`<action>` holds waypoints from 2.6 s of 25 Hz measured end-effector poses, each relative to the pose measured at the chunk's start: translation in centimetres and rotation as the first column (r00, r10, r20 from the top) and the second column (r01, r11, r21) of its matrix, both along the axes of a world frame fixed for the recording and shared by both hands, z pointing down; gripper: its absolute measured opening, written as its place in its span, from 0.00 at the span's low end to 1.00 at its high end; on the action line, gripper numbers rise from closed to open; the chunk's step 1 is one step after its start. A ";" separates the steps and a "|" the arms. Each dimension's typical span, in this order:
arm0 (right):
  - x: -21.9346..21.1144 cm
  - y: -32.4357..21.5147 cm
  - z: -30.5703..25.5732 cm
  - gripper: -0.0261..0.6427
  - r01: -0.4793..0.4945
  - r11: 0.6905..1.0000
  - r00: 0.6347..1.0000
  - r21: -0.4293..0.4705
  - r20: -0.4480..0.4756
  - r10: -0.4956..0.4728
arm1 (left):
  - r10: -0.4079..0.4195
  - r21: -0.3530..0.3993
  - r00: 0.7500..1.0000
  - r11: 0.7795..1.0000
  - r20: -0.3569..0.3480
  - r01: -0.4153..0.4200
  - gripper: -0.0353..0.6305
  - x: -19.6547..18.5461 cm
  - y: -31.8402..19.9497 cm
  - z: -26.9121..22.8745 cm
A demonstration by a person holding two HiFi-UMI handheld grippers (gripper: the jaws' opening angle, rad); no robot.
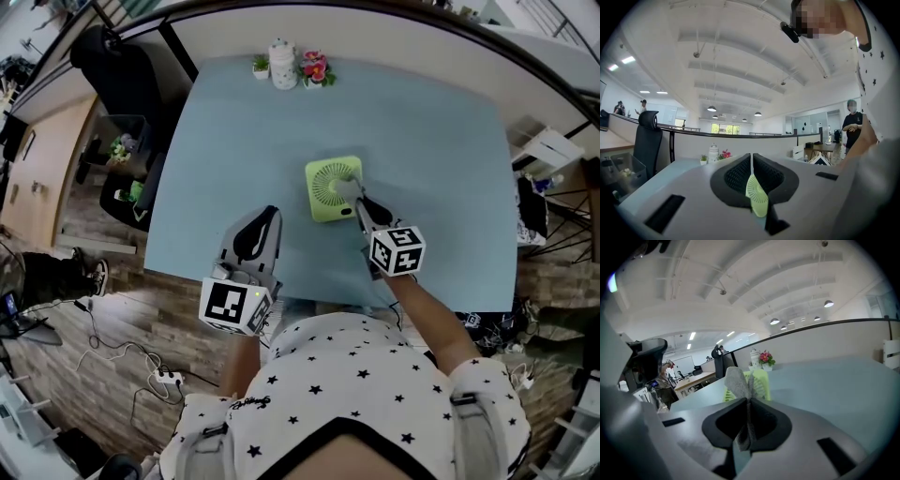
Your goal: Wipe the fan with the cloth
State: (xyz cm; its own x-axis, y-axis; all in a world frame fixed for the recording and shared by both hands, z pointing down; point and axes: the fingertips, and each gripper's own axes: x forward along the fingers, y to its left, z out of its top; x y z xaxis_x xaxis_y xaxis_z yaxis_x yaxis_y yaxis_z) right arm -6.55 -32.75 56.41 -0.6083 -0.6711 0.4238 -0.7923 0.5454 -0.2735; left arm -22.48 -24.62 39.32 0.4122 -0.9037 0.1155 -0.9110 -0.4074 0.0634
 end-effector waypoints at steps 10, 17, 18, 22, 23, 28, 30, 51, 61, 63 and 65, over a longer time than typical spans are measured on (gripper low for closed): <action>-7.5 3.5 3.2 0.07 0.226 0.970 0.973 -0.092 -0.018 -0.228 | -0.050 -0.001 0.999 0.999 0.002 0.050 0.11 -1.7 0.6 0.0; -5.9 3.0 4.2 0.07 0.199 0.974 0.977 -0.106 -0.056 -0.205 | -0.048 -0.013 0.999 0.999 0.006 0.048 0.11 -1.4 0.6 0.3; -5.3 2.8 4.1 0.07 0.187 0.977 0.979 -0.103 -0.058 -0.193 | -0.045 -0.014 0.999 0.999 0.007 0.045 0.11 -1.3 0.5 0.4; -2.5 1.7 4.0 0.07 0.121 0.987 0.990 -0.102 -0.059 -0.128 | -0.025 -0.017 1.000 1.000 0.000 0.025 0.11 -0.5 0.2 0.5; -1.7 1.4 3.9 0.07 0.102 0.990 0.992 -0.102 -0.059 -0.108 | -0.018 -0.016 1.000 1.000 -0.006 0.018 0.11 -0.3 0.0 0.5; 1.6 0.6 4.1 0.07 0.020 0.993 0.998 -0.112 -0.062 -0.027 | 0.007 -0.013 1.000 1.000 -0.029 -0.007 0.11 0.7 -0.4 0.2; 2.1 0.8 4.5 0.07 0.004 0.992 0.998 -0.125 -0.063 -0.012 | 0.013 -0.015 1.000 1.000 -0.026 -0.014 0.11 1.0 -0.4 0.2; 3.4 -1.1 -4.1 0.07 -0.067 0.998 0.988 0.017 0.140 0.064 | 0.033 -0.009 0.999 0.999 -0.006 -0.033 0.11 1.6 -0.2 0.3; 4.1 0.4 -14.1 0.07 -0.089 0.965 0.972 0.247 0.231 0.030 | 0.093 -0.012 0.996 0.996 -0.008 -0.093 0.11 3.2 -0.8 0.4; 4.2 0.9 -15.2 0.07 -0.087 0.956 0.973 0.280 0.230 0.021 | 0.106 -0.011 0.994 0.994 -0.006 -0.106 0.11 3.7 -0.9 0.3; 4.2 1.3 -15.8 0.07 -0.087 0.949 0.974 0.302 0.226 0.018 | 0.121 -0.007 0.993 0.993 -0.003 -0.121 0.11 4.0 -1.0 0.3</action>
State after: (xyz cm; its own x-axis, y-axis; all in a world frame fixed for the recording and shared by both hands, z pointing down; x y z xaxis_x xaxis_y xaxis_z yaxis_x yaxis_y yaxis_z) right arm -2.36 -31.48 40.61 -0.6225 -0.7809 0.0524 -0.7620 0.5895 -0.2682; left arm -18.49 -25.67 39.61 0.5185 -0.8465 0.1207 -0.8551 -0.5138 0.0693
